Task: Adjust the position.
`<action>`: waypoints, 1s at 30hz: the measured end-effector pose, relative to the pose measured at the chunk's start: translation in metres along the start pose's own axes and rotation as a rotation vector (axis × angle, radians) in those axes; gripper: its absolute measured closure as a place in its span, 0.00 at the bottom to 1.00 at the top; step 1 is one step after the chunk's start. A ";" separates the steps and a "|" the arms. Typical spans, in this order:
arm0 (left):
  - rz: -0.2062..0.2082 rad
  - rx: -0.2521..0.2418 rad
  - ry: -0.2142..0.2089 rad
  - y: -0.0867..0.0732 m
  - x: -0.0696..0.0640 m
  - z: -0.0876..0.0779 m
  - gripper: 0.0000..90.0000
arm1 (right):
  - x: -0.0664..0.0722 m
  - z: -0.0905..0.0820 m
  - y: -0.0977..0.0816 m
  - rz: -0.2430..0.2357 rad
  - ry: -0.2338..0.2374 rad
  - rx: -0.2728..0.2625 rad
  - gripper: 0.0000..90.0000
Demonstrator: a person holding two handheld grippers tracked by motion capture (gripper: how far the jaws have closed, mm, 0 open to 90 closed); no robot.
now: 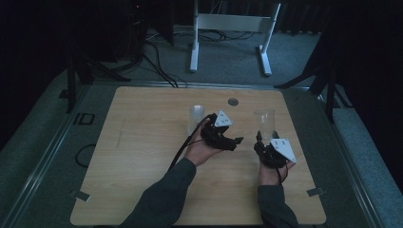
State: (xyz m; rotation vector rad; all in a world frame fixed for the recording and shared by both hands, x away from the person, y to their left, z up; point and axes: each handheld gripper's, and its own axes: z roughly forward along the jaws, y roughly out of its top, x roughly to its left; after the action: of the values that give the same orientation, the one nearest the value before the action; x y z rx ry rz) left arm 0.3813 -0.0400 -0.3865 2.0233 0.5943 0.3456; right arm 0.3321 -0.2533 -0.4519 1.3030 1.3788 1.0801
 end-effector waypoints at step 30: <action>-0.100 -0.064 -0.037 0.030 0.002 0.026 0.28 | 0.001 -0.008 0.003 -0.003 -0.017 -0.072 0.47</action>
State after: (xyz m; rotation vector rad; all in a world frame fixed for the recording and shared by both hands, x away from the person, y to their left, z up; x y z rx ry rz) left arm 0.4028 -0.0704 -0.3730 1.9271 0.6508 0.2636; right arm 0.3251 -0.2522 -0.4478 1.2553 1.3172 1.1038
